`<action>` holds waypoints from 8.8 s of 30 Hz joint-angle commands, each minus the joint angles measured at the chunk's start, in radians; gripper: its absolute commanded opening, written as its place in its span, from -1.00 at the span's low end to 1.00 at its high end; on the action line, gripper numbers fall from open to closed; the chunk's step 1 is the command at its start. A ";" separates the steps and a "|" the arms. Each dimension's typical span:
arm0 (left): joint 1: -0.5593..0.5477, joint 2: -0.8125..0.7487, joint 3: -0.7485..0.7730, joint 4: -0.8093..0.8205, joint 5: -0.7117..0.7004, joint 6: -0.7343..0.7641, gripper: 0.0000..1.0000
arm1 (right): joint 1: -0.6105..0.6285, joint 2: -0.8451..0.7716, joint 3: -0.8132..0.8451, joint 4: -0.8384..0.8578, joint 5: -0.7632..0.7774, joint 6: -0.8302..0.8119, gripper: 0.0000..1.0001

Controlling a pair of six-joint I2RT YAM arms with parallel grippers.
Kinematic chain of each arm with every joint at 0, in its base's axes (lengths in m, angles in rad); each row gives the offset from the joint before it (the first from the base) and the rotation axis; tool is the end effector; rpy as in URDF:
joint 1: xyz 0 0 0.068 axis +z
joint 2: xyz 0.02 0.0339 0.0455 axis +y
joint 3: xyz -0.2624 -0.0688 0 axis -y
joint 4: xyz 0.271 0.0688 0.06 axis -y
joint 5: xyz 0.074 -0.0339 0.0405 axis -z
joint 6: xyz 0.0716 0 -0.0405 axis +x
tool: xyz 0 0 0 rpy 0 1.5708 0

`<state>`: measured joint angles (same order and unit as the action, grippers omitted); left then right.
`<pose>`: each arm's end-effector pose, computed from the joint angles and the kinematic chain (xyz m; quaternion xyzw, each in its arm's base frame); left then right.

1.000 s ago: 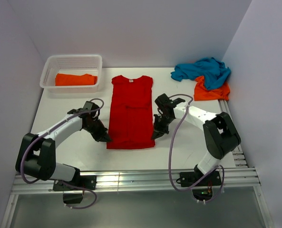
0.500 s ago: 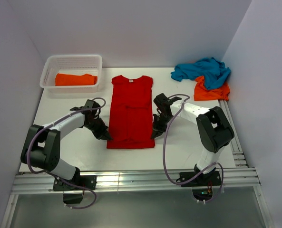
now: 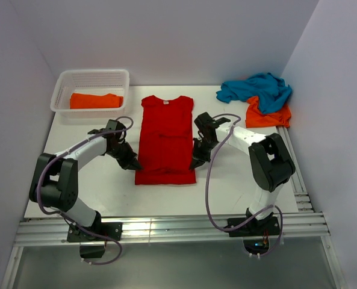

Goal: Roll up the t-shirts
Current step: Roll the tshirt

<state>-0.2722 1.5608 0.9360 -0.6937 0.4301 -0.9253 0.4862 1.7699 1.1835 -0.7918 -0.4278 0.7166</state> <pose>0.2877 -0.1113 0.1314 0.2855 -0.9266 0.2442 0.0178 0.3022 0.1933 0.1342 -0.0915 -0.9686 -0.2274 0.0421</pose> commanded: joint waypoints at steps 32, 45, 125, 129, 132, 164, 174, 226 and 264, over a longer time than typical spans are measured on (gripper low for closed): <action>0.037 -0.163 0.061 0.154 0.046 0.103 0.36 | -0.066 -0.336 -0.185 0.413 -0.015 0.054 -0.06; 0.036 -0.275 -0.246 0.206 0.078 0.149 0.65 | -0.061 -0.415 -0.484 0.477 -0.100 0.038 0.40; -0.047 -0.398 -0.379 0.071 0.133 -0.184 -0.99 | -0.041 -0.508 -0.569 0.198 -0.238 0.143 -1.00; -0.009 -0.357 -0.344 0.068 0.147 -0.156 -0.99 | -0.046 -0.461 -0.518 0.163 -0.243 0.119 -1.00; 0.020 -0.323 -0.303 0.048 0.148 -0.123 -0.99 | -0.063 -0.440 -0.472 0.155 -0.250 0.115 -1.00; 0.114 0.182 0.164 0.025 0.162 0.028 -0.99 | -0.227 0.020 -0.009 0.043 -0.278 -0.025 -1.00; 0.116 0.263 0.191 0.068 0.162 0.048 -0.85 | -0.239 0.117 0.030 0.097 -0.246 -0.019 -1.00; -0.062 0.278 -0.181 0.839 0.432 -0.032 0.11 | -0.004 0.192 -0.238 0.861 -0.531 0.135 -1.00; -0.111 0.041 -0.229 0.722 0.417 0.014 0.22 | -0.001 0.013 -0.344 0.709 -0.502 -0.002 -0.94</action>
<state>-0.3817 1.6051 0.7372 -0.0731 0.8120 -0.8932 0.4881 1.7485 0.8528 -0.1036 -0.9455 0.7368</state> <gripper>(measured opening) 0.606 0.035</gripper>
